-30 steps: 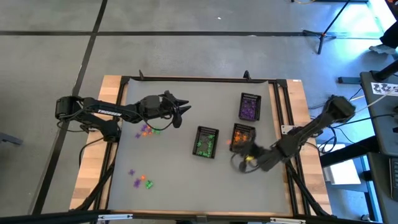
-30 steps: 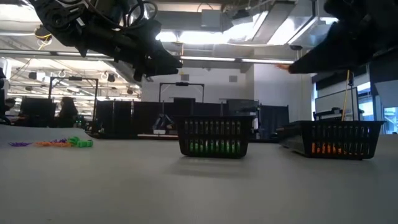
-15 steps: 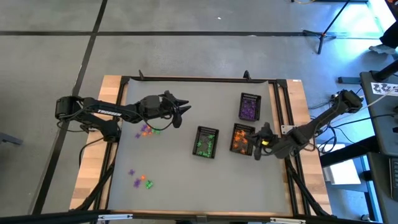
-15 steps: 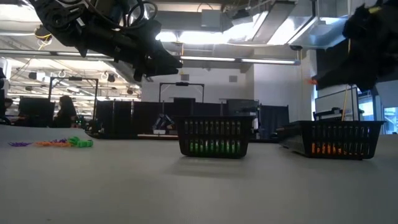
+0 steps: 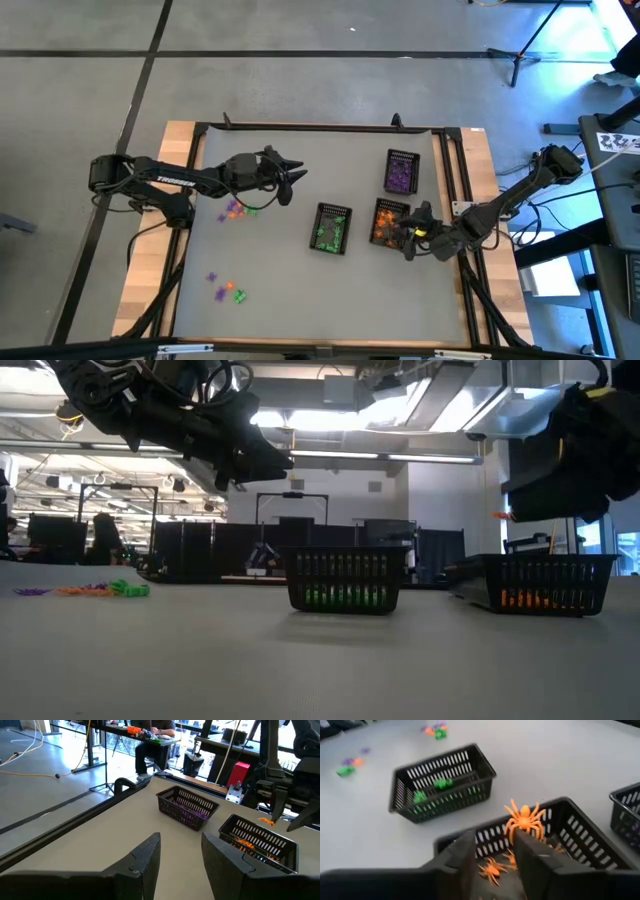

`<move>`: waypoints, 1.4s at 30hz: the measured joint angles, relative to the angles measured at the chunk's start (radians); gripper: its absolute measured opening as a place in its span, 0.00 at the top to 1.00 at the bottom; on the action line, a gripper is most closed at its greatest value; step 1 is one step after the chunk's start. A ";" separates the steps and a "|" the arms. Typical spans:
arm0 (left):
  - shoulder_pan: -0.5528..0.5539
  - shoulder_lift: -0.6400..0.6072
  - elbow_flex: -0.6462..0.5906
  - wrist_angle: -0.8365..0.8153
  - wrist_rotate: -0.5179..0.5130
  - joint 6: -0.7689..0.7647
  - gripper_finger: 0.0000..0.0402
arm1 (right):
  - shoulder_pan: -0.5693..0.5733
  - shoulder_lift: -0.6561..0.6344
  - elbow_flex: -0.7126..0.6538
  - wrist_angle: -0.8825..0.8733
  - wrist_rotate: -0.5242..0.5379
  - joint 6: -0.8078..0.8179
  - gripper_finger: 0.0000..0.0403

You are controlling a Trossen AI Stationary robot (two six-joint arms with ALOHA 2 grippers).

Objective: Sort Halloween decoration
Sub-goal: Put the orange spider toy into the bottom right bin

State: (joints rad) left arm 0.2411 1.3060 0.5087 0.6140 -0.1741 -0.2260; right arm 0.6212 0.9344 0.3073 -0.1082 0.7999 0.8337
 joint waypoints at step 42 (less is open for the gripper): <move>0.000 0.000 0.000 0.000 0.000 0.000 0.66 | 0.000 0.000 0.001 -0.072 -0.161 0.181 0.71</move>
State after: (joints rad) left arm 0.2409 1.3061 0.5088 0.6140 -0.1741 -0.2260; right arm 0.6212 0.9348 0.3084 -0.1801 0.6392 1.0149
